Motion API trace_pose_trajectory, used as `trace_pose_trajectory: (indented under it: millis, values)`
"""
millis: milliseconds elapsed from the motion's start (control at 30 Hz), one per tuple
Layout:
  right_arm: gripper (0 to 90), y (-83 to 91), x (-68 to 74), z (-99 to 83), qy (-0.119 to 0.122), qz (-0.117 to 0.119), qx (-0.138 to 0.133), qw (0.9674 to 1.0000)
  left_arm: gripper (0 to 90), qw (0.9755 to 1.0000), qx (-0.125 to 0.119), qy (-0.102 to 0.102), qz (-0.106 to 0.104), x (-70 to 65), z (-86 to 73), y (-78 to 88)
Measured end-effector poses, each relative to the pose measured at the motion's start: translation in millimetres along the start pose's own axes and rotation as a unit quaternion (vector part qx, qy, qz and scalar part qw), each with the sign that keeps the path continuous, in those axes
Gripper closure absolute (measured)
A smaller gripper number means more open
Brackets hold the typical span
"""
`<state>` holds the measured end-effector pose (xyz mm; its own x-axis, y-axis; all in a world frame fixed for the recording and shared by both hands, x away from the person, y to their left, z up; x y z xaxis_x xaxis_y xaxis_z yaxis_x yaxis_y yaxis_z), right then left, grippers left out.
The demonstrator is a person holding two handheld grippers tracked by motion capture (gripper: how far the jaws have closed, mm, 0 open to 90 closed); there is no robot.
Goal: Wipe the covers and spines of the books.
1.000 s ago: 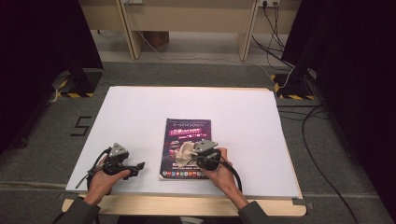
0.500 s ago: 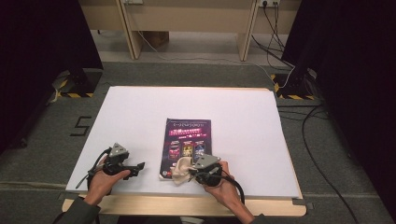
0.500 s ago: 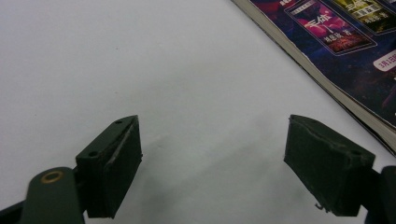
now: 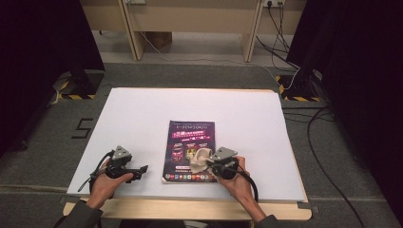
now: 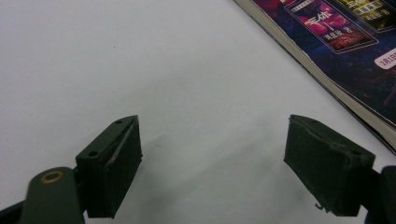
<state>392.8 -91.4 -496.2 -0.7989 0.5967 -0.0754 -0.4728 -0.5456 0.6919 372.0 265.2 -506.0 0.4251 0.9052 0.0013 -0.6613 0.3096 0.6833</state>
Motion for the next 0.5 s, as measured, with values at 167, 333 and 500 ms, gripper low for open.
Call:
trace_pose_trajectory:
  millis: [167, 333, 500]
  values:
    - [76.1, -8.7, -15.2, 7.5, -0.006, -0.016, 0.006, 0.9998, 18.4, 1.0000, 0.001, 0.000, 0.000, 0.1, -0.4, -0.5]
    - [76.1, -18.8, -32.1, 15.8, -0.017, -0.031, 0.009, 0.9993, 18.4, 1.0000, 0.002, 0.001, 0.000, -0.1, -0.6, -1.2]
    - [76.0, -28.1, -52.0, 24.6, -0.033, -0.050, 0.013, 0.9981, 18.4, 1.0000, 0.002, 0.001, -0.001, -0.2, -0.7, -1.2]
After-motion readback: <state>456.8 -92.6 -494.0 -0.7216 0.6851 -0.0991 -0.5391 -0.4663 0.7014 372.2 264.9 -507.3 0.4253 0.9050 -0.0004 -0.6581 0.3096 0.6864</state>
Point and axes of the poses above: each handheld gripper's, and its own axes: y roughly backward along the jaws, z roughly out of its top, x roughly to its left, the point moved 2 cm from there along -y, roughly forward along the jaws, and after that the axes turned 6 degrees about z, right-handed, at the moved point
